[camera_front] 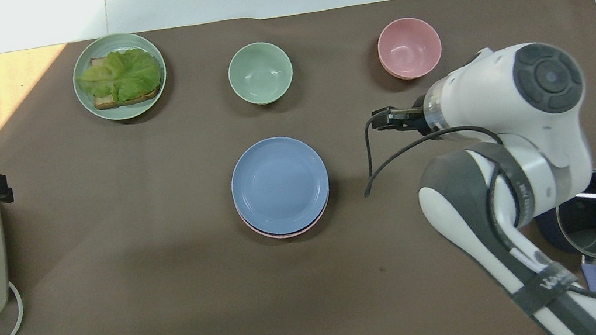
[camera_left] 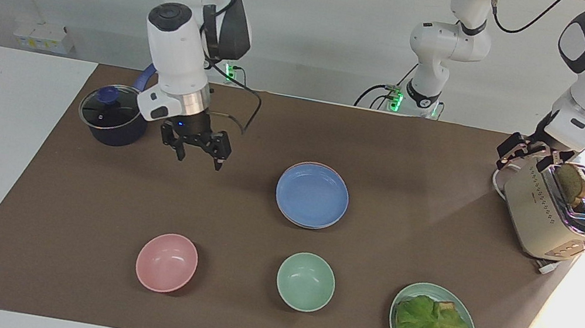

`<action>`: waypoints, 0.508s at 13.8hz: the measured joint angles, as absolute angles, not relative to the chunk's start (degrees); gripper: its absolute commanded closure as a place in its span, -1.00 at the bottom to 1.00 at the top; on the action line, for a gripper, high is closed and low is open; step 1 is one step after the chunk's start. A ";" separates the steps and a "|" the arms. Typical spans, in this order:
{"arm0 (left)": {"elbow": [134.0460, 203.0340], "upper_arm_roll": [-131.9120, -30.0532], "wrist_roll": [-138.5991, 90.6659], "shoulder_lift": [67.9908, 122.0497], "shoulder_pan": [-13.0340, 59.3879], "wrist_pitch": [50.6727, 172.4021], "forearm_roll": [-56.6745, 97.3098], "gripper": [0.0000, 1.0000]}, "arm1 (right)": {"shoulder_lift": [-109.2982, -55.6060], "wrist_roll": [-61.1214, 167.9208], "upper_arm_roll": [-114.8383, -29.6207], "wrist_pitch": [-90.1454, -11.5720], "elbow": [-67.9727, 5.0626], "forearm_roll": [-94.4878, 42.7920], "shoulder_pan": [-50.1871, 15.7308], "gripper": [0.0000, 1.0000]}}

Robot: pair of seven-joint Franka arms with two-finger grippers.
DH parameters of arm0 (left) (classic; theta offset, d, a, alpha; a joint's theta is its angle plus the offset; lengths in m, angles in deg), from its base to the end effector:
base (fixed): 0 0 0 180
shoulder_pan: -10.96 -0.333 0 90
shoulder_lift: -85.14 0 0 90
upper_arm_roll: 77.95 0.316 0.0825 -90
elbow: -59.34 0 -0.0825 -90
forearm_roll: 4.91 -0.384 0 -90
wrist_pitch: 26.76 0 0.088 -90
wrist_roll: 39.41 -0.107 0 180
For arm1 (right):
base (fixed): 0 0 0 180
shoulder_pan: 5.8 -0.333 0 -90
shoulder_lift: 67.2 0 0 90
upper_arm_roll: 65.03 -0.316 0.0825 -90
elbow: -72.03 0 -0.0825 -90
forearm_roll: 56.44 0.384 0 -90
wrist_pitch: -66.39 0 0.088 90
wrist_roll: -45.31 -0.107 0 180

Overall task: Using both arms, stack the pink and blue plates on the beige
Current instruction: 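Open the right gripper and withdraw it toward its rest pose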

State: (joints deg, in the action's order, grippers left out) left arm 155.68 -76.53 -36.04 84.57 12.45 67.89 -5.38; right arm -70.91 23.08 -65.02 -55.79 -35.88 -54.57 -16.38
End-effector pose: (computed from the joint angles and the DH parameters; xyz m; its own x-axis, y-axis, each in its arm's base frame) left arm 0.5556 0.0002 0.5846 0.9982 0.0569 -0.0191 0.0567 -0.9983 -0.0091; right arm 0.5859 0.1108 0.4892 0.9623 -0.2214 0.1579 -0.2080 -0.9733 -0.0973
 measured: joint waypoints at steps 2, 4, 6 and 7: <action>155.68 -76.53 -36.04 84.57 12.45 67.89 -5.38 -1.00 | -69.23 25.37 -65.00 -51.34 -33.81 -55.26 -13.40 -1.00; 155.68 -76.53 -36.04 84.57 12.45 67.89 -5.38 -1.00 | -68.27 28.68 -64.96 -44.60 -29.80 -55.96 -10.05 -1.00; 155.68 -76.53 -36.04 84.57 12.45 67.89 -5.38 -1.00 | -67.89 32.09 -64.95 -38.56 -25.02 -57.87 -6.79 -1.00; 155.68 -76.53 -36.04 84.57 12.45 67.89 -5.38 -1.00 | -67.80 33.57 -64.95 -35.89 -22.89 -58.54 -5.70 -1.00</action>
State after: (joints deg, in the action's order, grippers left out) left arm 155.68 -76.53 -36.04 84.57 12.45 67.89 -5.38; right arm -67.80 33.57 -64.95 -35.89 -22.89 -58.54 -5.70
